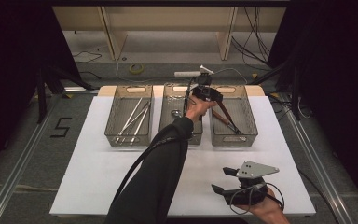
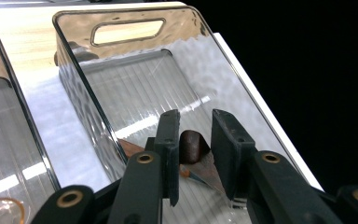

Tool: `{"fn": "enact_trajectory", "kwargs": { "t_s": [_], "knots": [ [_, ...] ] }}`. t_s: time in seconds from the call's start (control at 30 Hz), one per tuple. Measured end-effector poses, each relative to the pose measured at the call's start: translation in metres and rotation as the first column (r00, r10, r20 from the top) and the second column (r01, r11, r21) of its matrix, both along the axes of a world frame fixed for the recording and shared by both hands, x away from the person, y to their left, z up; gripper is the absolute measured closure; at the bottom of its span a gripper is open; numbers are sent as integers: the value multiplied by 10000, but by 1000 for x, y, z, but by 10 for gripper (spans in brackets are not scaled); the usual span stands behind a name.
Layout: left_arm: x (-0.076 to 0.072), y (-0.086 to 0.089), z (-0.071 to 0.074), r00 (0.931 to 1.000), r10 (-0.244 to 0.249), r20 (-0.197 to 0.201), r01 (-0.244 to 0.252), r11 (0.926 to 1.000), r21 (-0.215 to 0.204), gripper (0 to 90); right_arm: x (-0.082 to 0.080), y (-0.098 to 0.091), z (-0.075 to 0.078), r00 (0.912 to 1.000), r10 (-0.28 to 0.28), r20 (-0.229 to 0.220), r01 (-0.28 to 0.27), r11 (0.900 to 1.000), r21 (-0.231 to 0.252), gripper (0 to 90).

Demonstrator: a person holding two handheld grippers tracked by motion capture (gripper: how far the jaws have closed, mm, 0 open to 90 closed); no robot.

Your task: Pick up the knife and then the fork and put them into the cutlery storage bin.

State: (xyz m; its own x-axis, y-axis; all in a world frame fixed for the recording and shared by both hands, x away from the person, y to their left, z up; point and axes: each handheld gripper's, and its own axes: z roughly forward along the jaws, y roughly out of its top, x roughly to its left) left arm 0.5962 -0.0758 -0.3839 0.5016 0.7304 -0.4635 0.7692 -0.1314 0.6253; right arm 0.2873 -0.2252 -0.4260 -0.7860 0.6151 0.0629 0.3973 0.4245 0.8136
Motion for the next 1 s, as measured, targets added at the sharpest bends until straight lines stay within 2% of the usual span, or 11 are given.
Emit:
{"fn": "enact_trajectory", "kwargs": {
  "t_s": [0.17,0.37,0.7,0.87,1.0],
  "knots": [
    [3,-3,-4,9998,170,115,-172,9997,156,683,-1,1,-1,9999,103,57,-102,9998,-156,302],
    [2,-1,2,9981,328,522,-322,9994,-123,542,-1,1,-1,9999,124,48,-124,9998,-149,301],
    [-11,4,21,9959,-254,864,279,9992,-277,434,-1,3,-2,9999,166,-32,-167,9996,-245,301],
    [-22,13,31,9934,-484,1043,535,9975,-462,391,0,3,-3,10000,74,1,-74,9996,-259,301],
    [-34,29,37,9906,-578,1236,648,9965,-533,361,1,2,-3,10000,-77,41,78,9998,-197,300]
  ]
}}
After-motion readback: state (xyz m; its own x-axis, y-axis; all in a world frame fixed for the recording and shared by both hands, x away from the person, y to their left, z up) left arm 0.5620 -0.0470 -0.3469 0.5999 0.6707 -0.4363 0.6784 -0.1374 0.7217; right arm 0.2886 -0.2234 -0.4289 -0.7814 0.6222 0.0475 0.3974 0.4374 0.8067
